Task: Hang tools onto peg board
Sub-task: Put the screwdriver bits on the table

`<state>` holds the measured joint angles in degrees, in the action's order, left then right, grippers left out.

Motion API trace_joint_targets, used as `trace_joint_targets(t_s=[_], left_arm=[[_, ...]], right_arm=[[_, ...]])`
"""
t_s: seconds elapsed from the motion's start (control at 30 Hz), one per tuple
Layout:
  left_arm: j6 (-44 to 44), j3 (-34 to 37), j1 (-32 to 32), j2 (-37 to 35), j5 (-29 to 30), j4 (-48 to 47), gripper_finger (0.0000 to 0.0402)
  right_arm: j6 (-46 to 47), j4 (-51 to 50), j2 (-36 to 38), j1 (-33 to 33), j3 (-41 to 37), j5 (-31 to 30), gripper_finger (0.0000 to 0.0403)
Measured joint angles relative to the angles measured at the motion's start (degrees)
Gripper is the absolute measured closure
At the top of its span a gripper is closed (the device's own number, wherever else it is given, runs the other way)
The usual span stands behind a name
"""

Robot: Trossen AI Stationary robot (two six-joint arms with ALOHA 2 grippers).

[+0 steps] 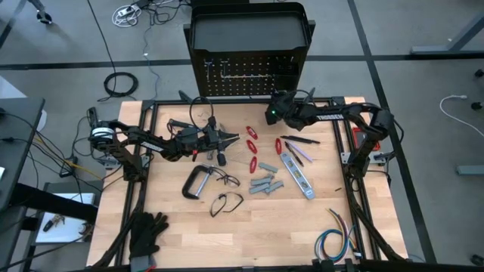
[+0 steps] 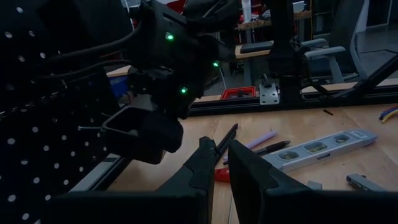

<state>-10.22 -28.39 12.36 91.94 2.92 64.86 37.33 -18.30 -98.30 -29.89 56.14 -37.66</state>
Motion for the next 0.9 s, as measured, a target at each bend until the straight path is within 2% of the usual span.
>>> trace_joint_targets(t_s=[0.2,0.4,0.6,0.8,0.9], left_arm=[[0.0,0.0,0.0,0.0,0.0,0.0,0.0355],[0.0,0.0,0.0,0.0,0.0,0.0,0.0355],[0.0,0.0,0.0,0.0,0.0,0.0,0.0355],[0.0,0.0,0.0,0.0,0.0,-0.1,0.0355],[0.0,0.0,0.0,0.0,0.0,-0.5,0.0355]], right_arm=[[-0.9,1.3,0.0,-4.2,0.0,8.6,0.0164],[-3.3,2.1,0.1,-6.9,0.1,13.8,0.0164],[-11.8,5.5,0.1,-7.4,0.0,25.7,0.0164],[-9.8,5.9,0.4,-6.7,-0.1,24.5,0.0166],[-8.4,5.2,0.7,-4.1,-0.1,19.7,0.0168]])
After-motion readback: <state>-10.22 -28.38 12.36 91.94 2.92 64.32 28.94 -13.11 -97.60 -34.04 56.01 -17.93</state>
